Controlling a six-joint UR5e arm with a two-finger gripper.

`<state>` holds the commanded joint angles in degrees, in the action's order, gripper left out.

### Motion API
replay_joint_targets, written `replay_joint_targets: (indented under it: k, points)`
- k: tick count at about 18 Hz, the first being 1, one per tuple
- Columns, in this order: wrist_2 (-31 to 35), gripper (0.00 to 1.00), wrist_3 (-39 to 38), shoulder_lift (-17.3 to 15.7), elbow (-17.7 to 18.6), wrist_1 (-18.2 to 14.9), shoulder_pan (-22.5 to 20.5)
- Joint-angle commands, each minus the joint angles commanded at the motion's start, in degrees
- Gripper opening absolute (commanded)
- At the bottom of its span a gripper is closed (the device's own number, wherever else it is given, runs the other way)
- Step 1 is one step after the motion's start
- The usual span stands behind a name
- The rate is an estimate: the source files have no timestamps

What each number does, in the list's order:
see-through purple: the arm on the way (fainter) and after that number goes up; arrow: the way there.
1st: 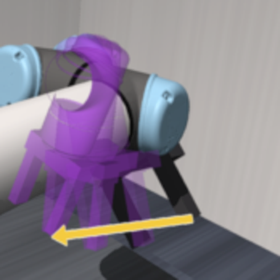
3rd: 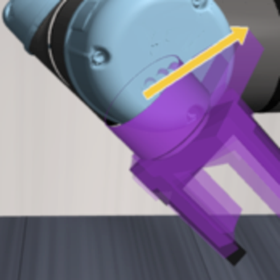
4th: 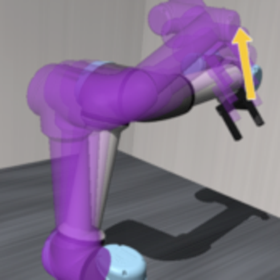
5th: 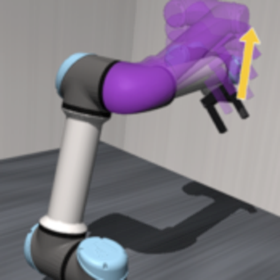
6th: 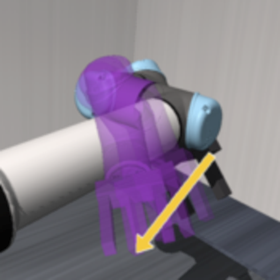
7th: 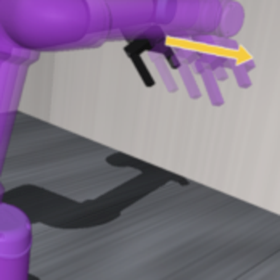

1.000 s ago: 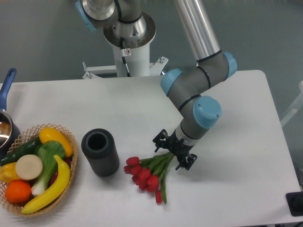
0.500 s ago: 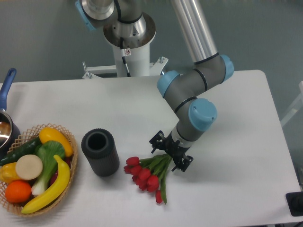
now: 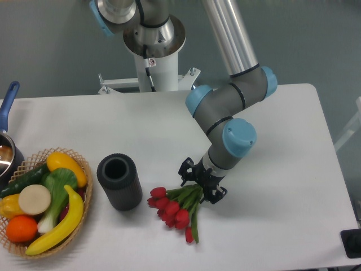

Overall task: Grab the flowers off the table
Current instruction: 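Close the gripper on the tulip stems, then lift the gripped tulip bunch up off the table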

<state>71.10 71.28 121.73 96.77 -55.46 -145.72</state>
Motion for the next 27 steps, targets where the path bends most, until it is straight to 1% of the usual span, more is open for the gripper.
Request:
replay_joint_targets:
  k: [3,5,9,13,17,21,25,27]
  points:
    - [0.0,0.6,0.0,-0.17,0.09,0.0,0.0]
    - [0.0,0.58,-0.09,-0.18,0.26,0.0,0.0]
    - [0.0,0.46,-0.44,-0.53,0.62,0.0,0.09]
    - [0.0,0.32,-1.49,-0.7,0.7,-0.09,0.09]
    - [0.0,0.24,-2.11,-0.79,0.62,-0.09,0.09]
    - [-0.09,0.24,-1.93,-1.93,0.53,0.0,0.0]
    - [-0.09,0.24,-1.5,-5.35,0.27,0.0,-0.35]
    - [-0.09,0.24,-1.49,-6.5,-0.26,0.0,-0.44]
